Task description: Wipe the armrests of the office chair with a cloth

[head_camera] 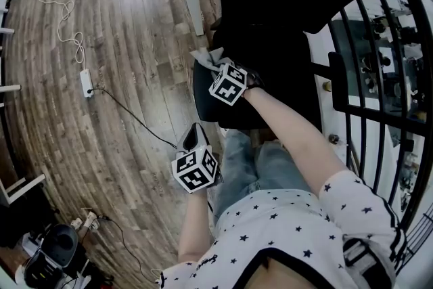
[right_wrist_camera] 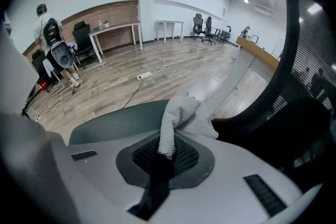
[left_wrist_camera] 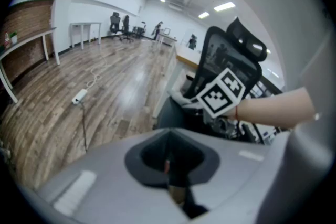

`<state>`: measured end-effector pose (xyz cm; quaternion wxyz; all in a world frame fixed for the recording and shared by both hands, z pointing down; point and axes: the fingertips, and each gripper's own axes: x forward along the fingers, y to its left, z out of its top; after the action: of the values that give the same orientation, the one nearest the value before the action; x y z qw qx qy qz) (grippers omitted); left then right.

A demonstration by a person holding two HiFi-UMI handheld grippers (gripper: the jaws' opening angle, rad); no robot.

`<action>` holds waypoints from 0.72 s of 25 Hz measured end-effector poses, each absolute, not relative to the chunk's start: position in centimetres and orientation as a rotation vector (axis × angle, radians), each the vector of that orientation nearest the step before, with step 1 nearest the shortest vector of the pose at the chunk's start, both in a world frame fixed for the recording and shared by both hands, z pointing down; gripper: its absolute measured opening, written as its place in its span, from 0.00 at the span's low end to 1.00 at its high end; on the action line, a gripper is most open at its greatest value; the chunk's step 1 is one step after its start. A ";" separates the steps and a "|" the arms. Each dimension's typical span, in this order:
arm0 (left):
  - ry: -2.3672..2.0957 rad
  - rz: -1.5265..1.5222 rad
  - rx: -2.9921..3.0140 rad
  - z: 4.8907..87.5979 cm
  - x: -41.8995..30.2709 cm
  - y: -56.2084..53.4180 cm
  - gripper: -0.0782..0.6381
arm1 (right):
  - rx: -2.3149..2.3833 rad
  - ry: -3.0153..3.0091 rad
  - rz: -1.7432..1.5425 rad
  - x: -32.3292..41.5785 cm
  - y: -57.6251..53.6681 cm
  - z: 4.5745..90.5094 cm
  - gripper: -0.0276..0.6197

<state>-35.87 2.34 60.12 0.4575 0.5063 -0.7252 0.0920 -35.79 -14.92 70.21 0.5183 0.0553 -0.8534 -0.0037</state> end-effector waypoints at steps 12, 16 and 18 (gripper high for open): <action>-1.798 0.216 1.249 59.7 -35.6 2.7 0.12 | 0.088 -2.051 0.009 -35.3 -12.3 70.2 0.09; -1.808 0.213 1.238 59.6 -35.7 2.8 0.12 | 0.071 -2.055 0.007 -35.1 -11.6 70.2 0.09; -1.812 0.211 1.231 59.6 -35.7 3.0 0.12 | 0.064 -2.055 0.008 -35.0 -11.2 70.2 0.09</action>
<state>-35.67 2.99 59.61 0.4533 0.4987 -0.7339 0.0853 -34.99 -11.18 70.15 0.5167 0.0266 -0.8558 0.0033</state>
